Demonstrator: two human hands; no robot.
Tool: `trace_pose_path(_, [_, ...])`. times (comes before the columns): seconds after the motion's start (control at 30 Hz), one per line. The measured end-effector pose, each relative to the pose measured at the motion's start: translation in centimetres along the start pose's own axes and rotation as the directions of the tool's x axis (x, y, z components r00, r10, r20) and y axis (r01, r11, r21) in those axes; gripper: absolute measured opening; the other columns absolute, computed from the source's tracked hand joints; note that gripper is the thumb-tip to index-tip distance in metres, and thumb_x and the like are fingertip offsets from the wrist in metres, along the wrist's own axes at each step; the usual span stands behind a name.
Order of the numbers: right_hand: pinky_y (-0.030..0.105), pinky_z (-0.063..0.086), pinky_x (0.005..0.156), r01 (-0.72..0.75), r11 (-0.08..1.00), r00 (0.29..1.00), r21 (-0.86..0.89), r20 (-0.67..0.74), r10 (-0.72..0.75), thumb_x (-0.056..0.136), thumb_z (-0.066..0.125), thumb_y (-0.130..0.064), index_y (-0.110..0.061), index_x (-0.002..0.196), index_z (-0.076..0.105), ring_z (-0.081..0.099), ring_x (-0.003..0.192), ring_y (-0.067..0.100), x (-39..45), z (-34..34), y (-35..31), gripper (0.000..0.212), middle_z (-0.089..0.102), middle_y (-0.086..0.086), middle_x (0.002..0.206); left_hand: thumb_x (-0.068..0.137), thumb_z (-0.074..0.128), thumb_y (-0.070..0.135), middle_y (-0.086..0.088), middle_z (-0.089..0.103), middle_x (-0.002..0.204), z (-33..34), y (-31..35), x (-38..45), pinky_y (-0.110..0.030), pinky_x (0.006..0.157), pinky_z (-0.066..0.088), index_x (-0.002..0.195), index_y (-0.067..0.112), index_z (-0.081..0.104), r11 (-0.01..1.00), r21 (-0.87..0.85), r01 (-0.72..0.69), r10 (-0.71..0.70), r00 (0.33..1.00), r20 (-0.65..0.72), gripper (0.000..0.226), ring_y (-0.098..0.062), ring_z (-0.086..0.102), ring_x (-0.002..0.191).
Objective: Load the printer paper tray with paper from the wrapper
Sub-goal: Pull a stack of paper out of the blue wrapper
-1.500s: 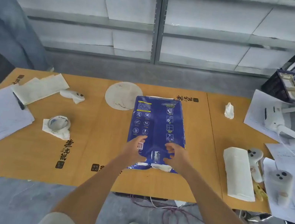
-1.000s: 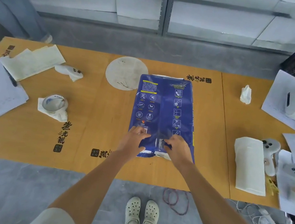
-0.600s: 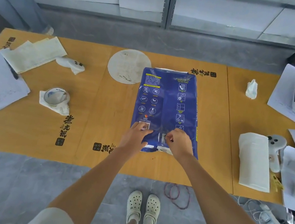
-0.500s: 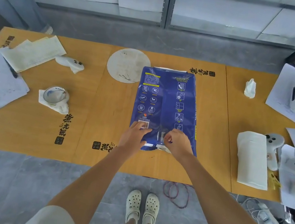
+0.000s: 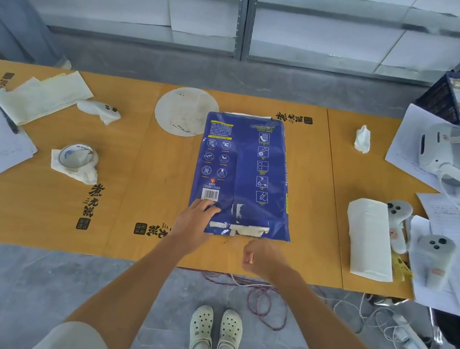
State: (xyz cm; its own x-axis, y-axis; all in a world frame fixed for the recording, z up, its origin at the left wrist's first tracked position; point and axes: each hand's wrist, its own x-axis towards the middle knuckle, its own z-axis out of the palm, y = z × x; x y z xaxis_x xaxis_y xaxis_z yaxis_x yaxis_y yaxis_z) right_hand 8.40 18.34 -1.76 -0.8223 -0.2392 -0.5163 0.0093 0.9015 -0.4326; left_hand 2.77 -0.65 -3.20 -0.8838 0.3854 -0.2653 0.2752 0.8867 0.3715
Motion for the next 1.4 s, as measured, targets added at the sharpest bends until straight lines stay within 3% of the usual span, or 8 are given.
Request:
trace_pose_path(0.13, [0.019,0.04,0.064,-0.009,1.0,1.0,-0.017,-0.016,0.009,0.079,0.063,-0.011,-0.017,0.076,0.065,0.058,0.08,0.018,-1.0,0.2,0.9,0.007,0.063,-0.003,0.077,0.082,0.064,0.012,0.003,0.042,0.137,0.2,0.1,-0.4,-0.029,0.098,0.044,0.137,0.02,0.038,1.0,0.008,0.012,-0.012,1.0,-0.012,0.061,-0.015,0.038,0.129])
trace_pose_path(0.37, [0.031,0.045,0.077,-0.075,0.997,0.934,0.001,-0.352,0.07,0.083,0.063,-0.015,-0.014,0.113,0.052,0.05,0.112,0.02,-0.1,-2.8,2.5,0.033,0.052,0.003,0.12,0.086,0.06,0.007,-0.003,0.037,0.14,0.2,0.1,-0.5,-0.031,0.095,0.051,0.137,0.016,0.035,0.998,-0.002,0.057,-0.057,0.998,-0.021,0.058,-0.017,0.036,0.131])
trace_pose_path(0.73, [0.032,0.047,0.095,-0.114,0.964,0.943,-0.241,-0.333,0.029,0.083,0.064,-0.01,-0.014,0.136,0.035,0.037,0.132,0.02,1.6,-1.5,3.4,0.06,0.037,0.005,0.142,0.089,0.056,0.009,-0.003,0.031,0.144,0.2,-0.2,-0.6,-0.028,0.1,0.046,0.142,0.016,0.029,1.0,-0.006,0.013,-0.013,1.0,-0.017,0.06,-0.016,0.028,0.136])
trace_pose_path(1.0, [0.035,0.038,0.108,-0.069,0.993,0.962,-0.095,-0.269,0.041,0.088,0.051,-0.005,-0.009,0.142,0.031,0.025,0.143,0.022,1.4,-1.7,4.6,0.058,0.032,0.007,0.152,0.09,0.047,0.003,-0.005,0.041,0.14,0.0,-0.3,-0.8,-0.031,0.106,0.043,0.136,0.011,0.039,0.99,-0.14,0.036,-0.046,0.997,-0.064,0.048,-0.018,0.033,0.134])
trace_pose_path(1.13, [0.031,0.046,0.074,-0.07,0.975,0.916,0.213,-0.373,0.147,0.085,0.044,0.005,-0.007,0.131,0.05,0.06,0.096,0.032,1.2,-2.5,4.6,0.048,0.063,0.018,0.12,0.087,0.045,-0.004,-0.009,0.062,0.108,-1.0,-0.2,-0.5,-0.016,0.081,0.046,0.117,0.006,0.058,0.91,-0.404,0.097,-0.176,0.971,-0.164,0.034,-0.019,0.057,0.099])
trace_pose_path(1.23, [0.028,0.028,0.047,-0.097,0.908,0.839,0.407,-0.458,0.295,0.088,0.045,0.002,-0.006,0.099,0.067,0.045,0.062,0.025,1.0,-3.1,4.6,0.026,0.059,0.014,0.069,0.089,0.046,0.001,-0.004,0.053,0.064,-1.8,-0.6,-0.2,-0.018,0.049,0.029,0.082,0.009,0.062,0.809,-0.549,0.21,-0.37,0.908,-0.197,0.019,-0.017,0.044,0.059])
trace_pose_path(1.3, [0.028,0.02,0.046,-0.134,0.842,0.787,0.523,-0.461,0.411,0.088,0.051,-0.003,-0.015,0.058,0.052,0.035,0.053,0.023,1.2,-3.4,5.0,0.032,0.042,0.003,0.052,0.089,0.052,0.005,-0.001,0.038,0.05,-2.4,-1.0,0.2,-0.026,0.046,0.018,0.055,0.012,0.042,0.724,-0.623,0.297,-0.511,0.837,-0.195,0.035,-0.016,0.032,0.049])
trace_pose_path(1.4, [0.028,0.013,0.05,-0.139,0.727,0.718,0.672,-0.437,0.541,0.084,0.061,-0.007,-0.016,0.047,0.026,0.021,0.047,0.016,1.4,-3.8,5.8,0.051,0.026,0.002,0.047,0.085,0.059,0.008,0.0,0.033,0.047,-2.8,-1.9,0.8,-0.024,0.047,0.016,0.047,0.016,0.032,0.594,-0.719,0.361,-0.642,0.751,-0.153,0.047,-0.014,0.027,0.046])
